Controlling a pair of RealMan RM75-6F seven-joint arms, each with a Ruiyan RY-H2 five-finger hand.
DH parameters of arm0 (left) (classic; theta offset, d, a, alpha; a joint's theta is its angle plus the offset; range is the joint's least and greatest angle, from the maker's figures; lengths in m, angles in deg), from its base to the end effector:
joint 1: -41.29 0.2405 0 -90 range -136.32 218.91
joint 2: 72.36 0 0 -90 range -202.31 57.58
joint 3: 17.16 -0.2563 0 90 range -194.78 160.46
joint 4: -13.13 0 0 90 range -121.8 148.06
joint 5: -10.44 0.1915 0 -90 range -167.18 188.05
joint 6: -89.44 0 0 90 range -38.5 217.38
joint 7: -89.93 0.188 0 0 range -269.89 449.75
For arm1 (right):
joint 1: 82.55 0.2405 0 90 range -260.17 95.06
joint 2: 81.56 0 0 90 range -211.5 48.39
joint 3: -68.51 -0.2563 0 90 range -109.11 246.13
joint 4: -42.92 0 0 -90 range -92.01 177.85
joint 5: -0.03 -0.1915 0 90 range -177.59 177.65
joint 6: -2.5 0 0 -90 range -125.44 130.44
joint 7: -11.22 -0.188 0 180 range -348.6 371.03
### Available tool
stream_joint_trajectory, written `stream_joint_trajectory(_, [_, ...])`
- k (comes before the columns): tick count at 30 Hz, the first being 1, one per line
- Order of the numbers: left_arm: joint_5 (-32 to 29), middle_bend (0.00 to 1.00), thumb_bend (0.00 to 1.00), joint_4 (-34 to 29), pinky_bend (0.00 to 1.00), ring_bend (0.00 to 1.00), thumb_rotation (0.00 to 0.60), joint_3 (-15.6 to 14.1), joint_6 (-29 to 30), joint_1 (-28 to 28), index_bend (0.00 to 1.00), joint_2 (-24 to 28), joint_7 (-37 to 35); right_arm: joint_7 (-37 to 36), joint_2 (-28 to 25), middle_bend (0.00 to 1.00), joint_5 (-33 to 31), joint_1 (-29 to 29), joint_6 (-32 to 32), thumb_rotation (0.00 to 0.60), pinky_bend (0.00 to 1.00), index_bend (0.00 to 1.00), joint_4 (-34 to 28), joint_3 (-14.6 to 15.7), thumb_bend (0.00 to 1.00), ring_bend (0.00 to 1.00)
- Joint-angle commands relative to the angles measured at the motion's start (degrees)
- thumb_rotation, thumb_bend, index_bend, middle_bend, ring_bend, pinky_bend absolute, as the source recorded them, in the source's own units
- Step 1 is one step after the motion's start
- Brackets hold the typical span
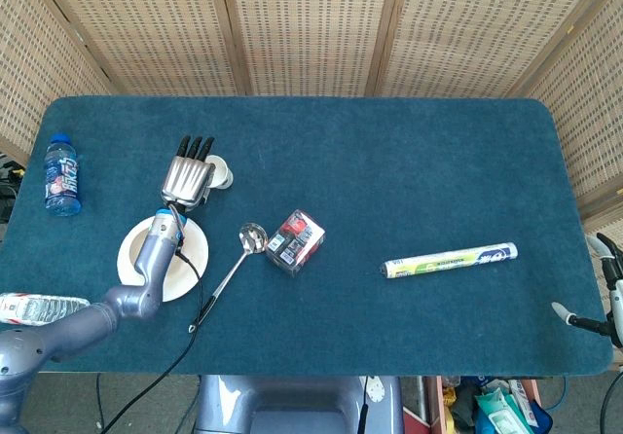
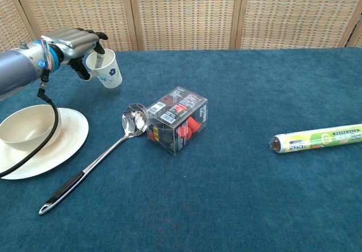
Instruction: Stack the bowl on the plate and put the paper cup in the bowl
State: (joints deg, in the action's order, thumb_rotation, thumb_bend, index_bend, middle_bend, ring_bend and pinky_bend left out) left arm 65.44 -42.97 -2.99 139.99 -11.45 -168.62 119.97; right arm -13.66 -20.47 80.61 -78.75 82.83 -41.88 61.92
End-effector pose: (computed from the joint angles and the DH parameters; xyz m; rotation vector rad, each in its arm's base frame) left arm -0.1556 0.4806 0.0111 -1.7083 -0.6186 -0.6699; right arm -0.3492 -0.2305 0.2164 1.1577 -1.1298 1.0495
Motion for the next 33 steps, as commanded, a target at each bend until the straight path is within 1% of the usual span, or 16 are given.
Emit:
stream_joint_trajectory(1, [4.84,0.05,0.46,-15.07,0.02,0.00,0.600,-0.90,5.58,4.32,0.71,10.78,-2.51,0.33,0.03,0.00,-0.07,-0.03,0.08,0.600,0.00,0.01,-0.10,-0.05,0.14,0.00])
stream_joint_trajectory(2, [5.44,0.05,0.46,-17.70,0.02,0.00,0.600,-1.14,6.32,5.04,0.71,12.71,-2.53,0.48,0.05,0.00,-0.12,-0.04,0.11,0.600,0.00,0.01,-0.16,-0.07,0.14,0.00])
stream_joint_trajectory(4, [6.54,0.05,0.46,-25.09,0.02,0.00,0.600,-1.75,8.05,7.18,0.71,18.11,-2.85,1.08,0.08,0.00,-0.20,-0.09,0.27,0.600,0.00,0.01,-0.46,-0.12,0.14,0.00])
stream_joint_trajectory(5, [6.81,0.05,0.46,-27.36,0.02,0.00,0.600,-1.98,8.40,7.89,0.71,19.72,-3.24,1.34,0.08,0.00,-0.17,-0.12,0.37,0.600,0.00,0.01,-0.57,-0.12,0.14,0.00])
stream_joint_trajectory(8, [6.87,0.05,0.46,-37.18,0.02,0.00,0.600,-3.36,7.42,10.50,0.71,27.23,-5.36,2.43,0.15,0.00,0.11,-0.30,1.08,0.600,0.00,0.01,-1.11,-0.11,0.14,0.00])
stream_joint_trajectory(10, [7.42,0.05,0.46,-39.83,0.01,0.00,0.600,-3.96,7.18,11.23,0.71,29.65,-5.81,2.64,0.12,0.00,0.22,-0.39,1.33,0.600,0.00,0.01,-1.36,-0.09,0.14,0.00])
stream_joint_trajectory(13, [10.52,0.05,0.46,-42.79,0.01,0.00,0.600,-5.42,8.74,12.99,0.71,32.78,-6.34,3.15,0.05,0.00,0.44,-0.58,1.88,0.600,0.00,0.01,-1.76,-0.09,0.14,0.00])
stream_joint_trajectory(15, [14.00,0.05,0.46,-44.63,0.01,0.00,0.600,-7.47,10.83,15.55,0.71,35.06,-8.06,3.68,0.01,0.00,0.74,-0.76,2.49,0.600,0.00,0.01,-2.06,-0.07,0.14,0.00])
stream_joint_trajectory(17, [17.17,0.05,0.46,-45.22,0.01,0.00,0.600,-9.39,11.55,17.53,0.71,36.80,-10.99,3.98,-0.04,0.00,1.03,-0.94,3.01,0.600,0.00,0.01,-2.43,-0.03,0.14,0.00])
stream_joint_trajectory(19, [18.77,0.05,0.46,-45.01,0.01,0.00,0.600,-10.37,11.72,18.49,0.71,37.58,-12.72,4.02,-0.09,0.00,1.25,-1.07,3.37,0.600,0.00,0.01,-2.55,-0.02,0.14,0.00])
stream_joint_trajectory(26, [23.68,0.05,0.46,-40.58,0.01,0.00,0.600,-14.05,13.61,22.63,0.71,37.43,-17.37,4.48,-0.18,0.00,2.19,-1.48,4.60,0.600,0.00,0.01,-3.02,0.18,0.14,0.00])
stream_joint_trajectory(33, [24.52,0.05,0.46,-37.08,0.01,0.00,0.600,-14.33,13.77,23.98,0.71,37.28,-19.84,4.95,0.00,0.00,2.20,-1.27,4.31,0.600,0.00,0.01,-3.06,0.18,0.14,0.00])
